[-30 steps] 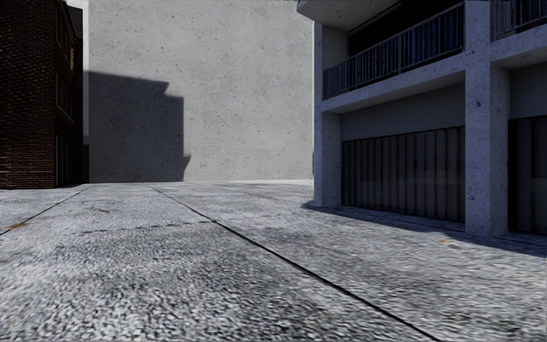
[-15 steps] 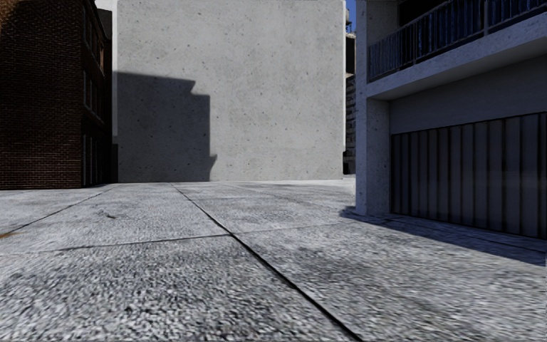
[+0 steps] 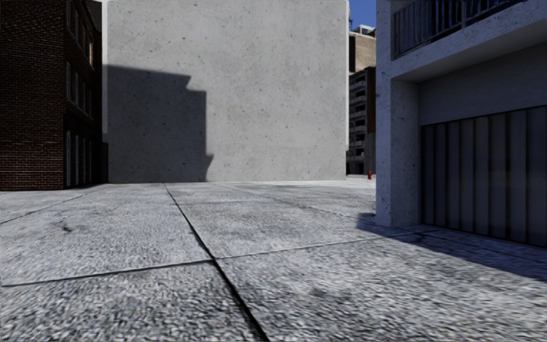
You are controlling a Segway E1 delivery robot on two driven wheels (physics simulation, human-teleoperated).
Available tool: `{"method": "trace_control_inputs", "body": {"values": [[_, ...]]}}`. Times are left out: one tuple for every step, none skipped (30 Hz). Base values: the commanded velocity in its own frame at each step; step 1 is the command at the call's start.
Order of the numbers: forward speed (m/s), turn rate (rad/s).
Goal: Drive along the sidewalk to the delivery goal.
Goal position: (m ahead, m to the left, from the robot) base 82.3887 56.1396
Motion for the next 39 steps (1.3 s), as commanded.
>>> {"method": "trace_control_inputs", "body": {"values": [[2.0,0.0],[2.0,0.0],[2.0,0.0],[2.0,0.0],[2.0,0.0],[2.0,0.0],[2.0,0.0],[2.0,0.0],[2.0,0.0],[2.0,0.0],[2.0,0.0],[2.0,0.0],[2.0,0.0],[2.0,0.0],[2.0,0.0],[2.0,0.0],[2.0,0.0],[2.0,0.0],[2.0,0.0],[2.0,-0.01],[2.0,-0.12],[2.0,-0.2],[2.0,-0.2],[2.0,-0.24],[2.0,-0.24],[2.0,-0.25],[2.0,-0.25],[2.0,-0.25],[2.0,-0.25],[2.0,-0.25],[2.0,-0.25],[2.0,-0.25],[2.0,-0.25],[2.0,-0.25],[2.0,-0.25],[2.0,-0.25],[2.0,-0.25],[2.0,-0.25],[2.0,-0.25]]}}
